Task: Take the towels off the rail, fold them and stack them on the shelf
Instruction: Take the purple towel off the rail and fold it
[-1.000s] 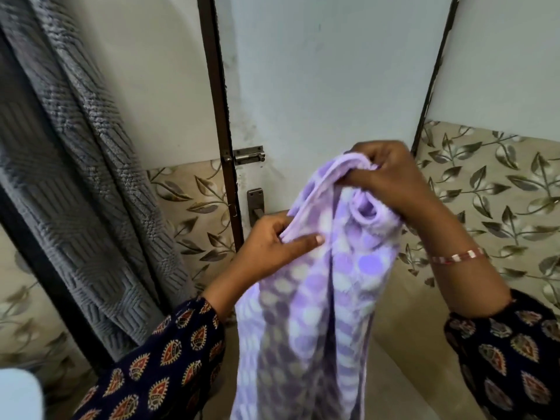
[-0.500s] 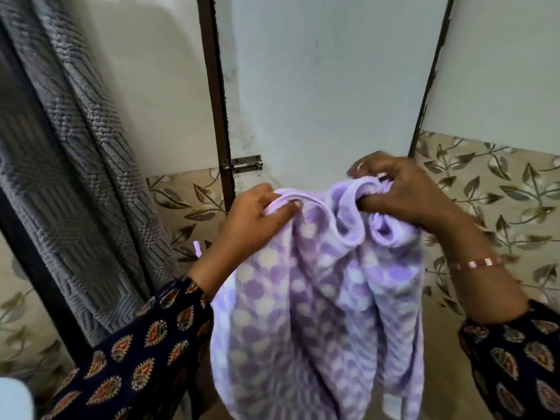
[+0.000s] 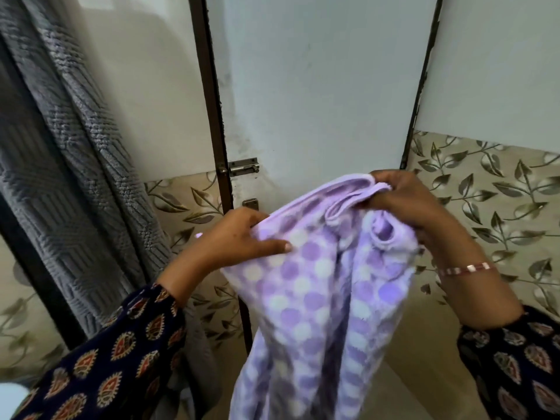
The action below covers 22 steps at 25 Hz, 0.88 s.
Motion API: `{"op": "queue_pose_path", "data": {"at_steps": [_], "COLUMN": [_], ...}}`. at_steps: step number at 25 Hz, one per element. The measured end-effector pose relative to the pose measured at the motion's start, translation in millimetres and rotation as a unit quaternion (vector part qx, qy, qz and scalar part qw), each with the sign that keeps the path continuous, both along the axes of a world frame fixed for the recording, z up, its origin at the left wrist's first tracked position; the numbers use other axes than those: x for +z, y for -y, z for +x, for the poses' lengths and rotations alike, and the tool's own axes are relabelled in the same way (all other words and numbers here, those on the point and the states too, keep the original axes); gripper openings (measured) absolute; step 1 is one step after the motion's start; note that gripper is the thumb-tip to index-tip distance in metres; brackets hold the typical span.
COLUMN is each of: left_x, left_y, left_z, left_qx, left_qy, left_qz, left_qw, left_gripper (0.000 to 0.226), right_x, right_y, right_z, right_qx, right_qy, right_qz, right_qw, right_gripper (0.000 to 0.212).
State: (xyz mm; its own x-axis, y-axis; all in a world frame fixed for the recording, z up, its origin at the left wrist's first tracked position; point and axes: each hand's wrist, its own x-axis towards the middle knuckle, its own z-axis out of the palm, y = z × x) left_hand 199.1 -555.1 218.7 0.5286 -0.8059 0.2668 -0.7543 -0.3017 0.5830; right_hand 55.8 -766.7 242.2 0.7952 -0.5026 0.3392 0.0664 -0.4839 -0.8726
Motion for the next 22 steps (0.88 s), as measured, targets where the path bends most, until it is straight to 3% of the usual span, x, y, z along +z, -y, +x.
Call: {"op": "queue_pose_path", "data": {"at_steps": [3,5,6,8,9,11,13,18,22], "left_x": [-7,-8,-7,-5,-4,-6,-13,-21,-20], "left_y": [-31,-39,-41,-39,-37,-35,-35,-21,12], "left_z": [12,15,18,27,28,27,26,13,-24], "left_qx": [0.020,0.046,0.061,0.106,0.125,0.129,0.142,0.146,0.110], "left_qy": [-0.072,-0.150,-0.202,-0.282,-0.334,-0.501,-0.585,-0.616,-0.602], "left_qz": [-0.005,-0.119,-0.197,-0.257,-0.239,-0.185,-0.186,-0.212,-0.214], "left_qw": [0.997,0.980,0.957,0.918,0.903,0.836,0.777,0.745,0.762], "left_gripper": [0.013,0.014,0.018,0.027,0.028,0.016,0.028,0.018,0.013], "right_x": [6,4,2,-5,-8,-12,-15,-25,-30], "right_y": [26,36,40,50,54,57,59,53,8], "right_z": [-6,-4,-1,5,7,8,4,2,22], "right_qx": [-0.054,-0.069,-0.088,-0.184,-0.233,-0.266,-0.279,-0.236,-0.139], "right_qy": [0.013,-0.002,-0.014,-0.055,-0.071,-0.079,-0.072,-0.092,-0.002], "right_qz": [0.028,0.043,0.041,-0.018,-0.055,-0.102,-0.105,-0.026,0.113], "right_qw": [0.998,0.997,0.995,0.981,0.968,0.955,0.952,0.967,0.984], "right_gripper": [0.017,0.013,0.011,0.039,0.049,0.057,0.058,0.046,0.022]}}
